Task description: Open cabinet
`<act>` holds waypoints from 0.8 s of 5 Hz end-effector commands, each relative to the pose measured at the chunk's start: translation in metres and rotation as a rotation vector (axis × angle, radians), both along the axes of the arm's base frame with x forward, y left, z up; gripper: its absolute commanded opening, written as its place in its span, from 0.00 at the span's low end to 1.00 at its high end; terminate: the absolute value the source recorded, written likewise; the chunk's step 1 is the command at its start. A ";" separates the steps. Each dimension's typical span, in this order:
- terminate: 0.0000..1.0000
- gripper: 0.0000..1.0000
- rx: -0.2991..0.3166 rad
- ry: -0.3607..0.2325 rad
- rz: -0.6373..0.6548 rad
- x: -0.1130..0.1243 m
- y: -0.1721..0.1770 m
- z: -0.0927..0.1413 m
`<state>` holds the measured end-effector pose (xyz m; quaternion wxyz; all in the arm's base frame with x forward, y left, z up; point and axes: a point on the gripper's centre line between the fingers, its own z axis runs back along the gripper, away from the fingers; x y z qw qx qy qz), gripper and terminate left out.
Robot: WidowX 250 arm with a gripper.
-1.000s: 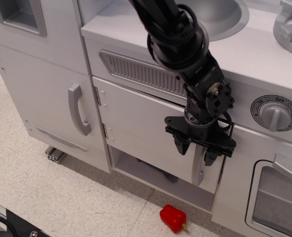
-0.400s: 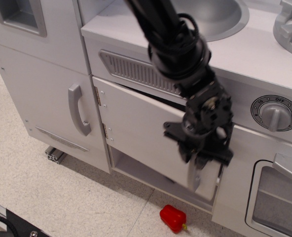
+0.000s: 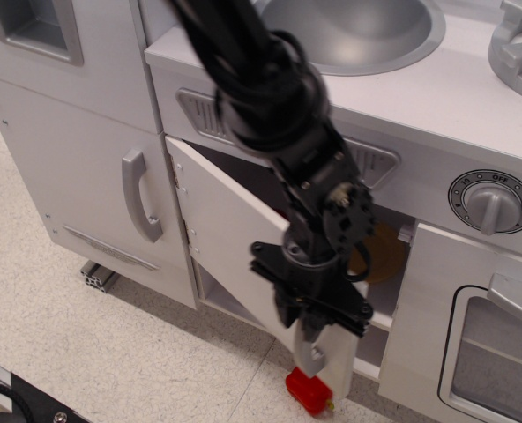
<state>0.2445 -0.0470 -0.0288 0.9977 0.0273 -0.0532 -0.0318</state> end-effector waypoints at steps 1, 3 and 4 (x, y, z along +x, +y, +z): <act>0.00 1.00 -0.013 -0.049 -0.097 0.019 0.016 0.084; 0.00 1.00 -0.069 -0.148 -0.066 0.061 -0.004 0.094; 0.00 1.00 -0.082 -0.142 -0.100 0.071 -0.019 0.075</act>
